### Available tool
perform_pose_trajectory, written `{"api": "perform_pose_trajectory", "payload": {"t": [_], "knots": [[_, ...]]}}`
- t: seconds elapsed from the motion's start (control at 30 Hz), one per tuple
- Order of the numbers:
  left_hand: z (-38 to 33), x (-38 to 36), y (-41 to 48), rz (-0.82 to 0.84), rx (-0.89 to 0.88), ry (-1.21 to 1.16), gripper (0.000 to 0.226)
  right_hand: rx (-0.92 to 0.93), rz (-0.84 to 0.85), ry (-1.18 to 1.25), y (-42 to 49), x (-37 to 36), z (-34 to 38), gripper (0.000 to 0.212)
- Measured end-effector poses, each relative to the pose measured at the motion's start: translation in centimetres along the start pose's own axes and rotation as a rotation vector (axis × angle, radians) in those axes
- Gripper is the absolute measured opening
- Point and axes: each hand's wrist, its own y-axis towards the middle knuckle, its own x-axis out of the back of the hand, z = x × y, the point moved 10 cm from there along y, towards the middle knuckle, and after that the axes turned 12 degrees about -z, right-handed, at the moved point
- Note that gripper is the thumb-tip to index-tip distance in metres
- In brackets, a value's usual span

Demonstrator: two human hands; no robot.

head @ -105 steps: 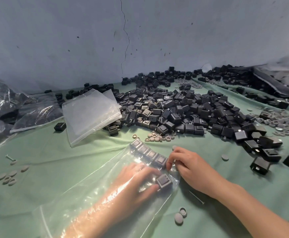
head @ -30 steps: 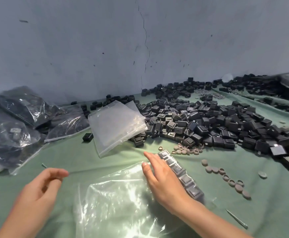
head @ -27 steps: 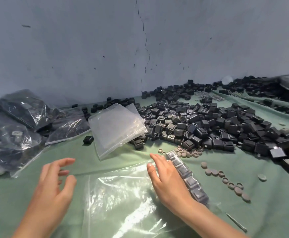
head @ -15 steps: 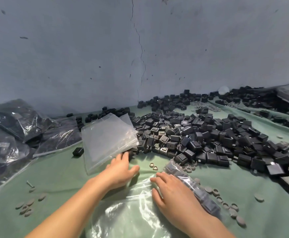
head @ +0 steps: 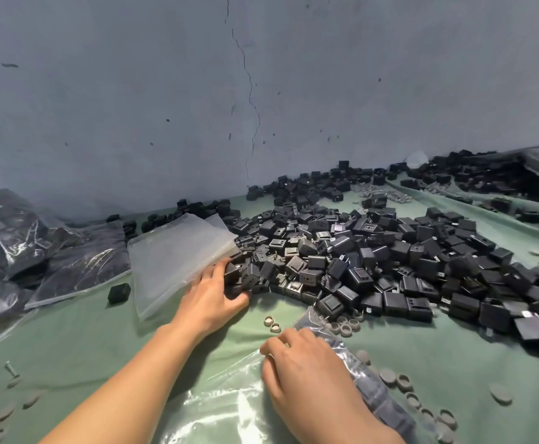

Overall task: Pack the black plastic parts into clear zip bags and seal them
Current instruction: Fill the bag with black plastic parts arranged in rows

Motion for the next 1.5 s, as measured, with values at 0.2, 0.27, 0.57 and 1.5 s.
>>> {"api": "perform_pose_trajectory", "payload": {"t": [0.2, 0.27, 0.57, 1.5], "knots": [[-0.2, 0.0, 0.0, -0.116, -0.035, -0.008, 0.068, -0.001, -0.026, 0.02, -0.1, 0.3, 0.0, 0.034], [-0.4, 0.0, 0.2, -0.111, -0.047, -0.079, 0.064, -0.009, -0.048, 0.048, -0.2, 0.6, 0.0, 0.033], [-0.3, -0.2, -0.3, -0.144, -0.039, -0.118, 0.063, -0.009, -0.27, 0.172, 0.2, 4.0, 0.1, 0.056], [-3.9, 9.2, -16.5, 0.4, 0.774, -2.141, 0.064, -0.679, -0.214, 1.273, -3.1, 4.1, 1.4, 0.019]]}}
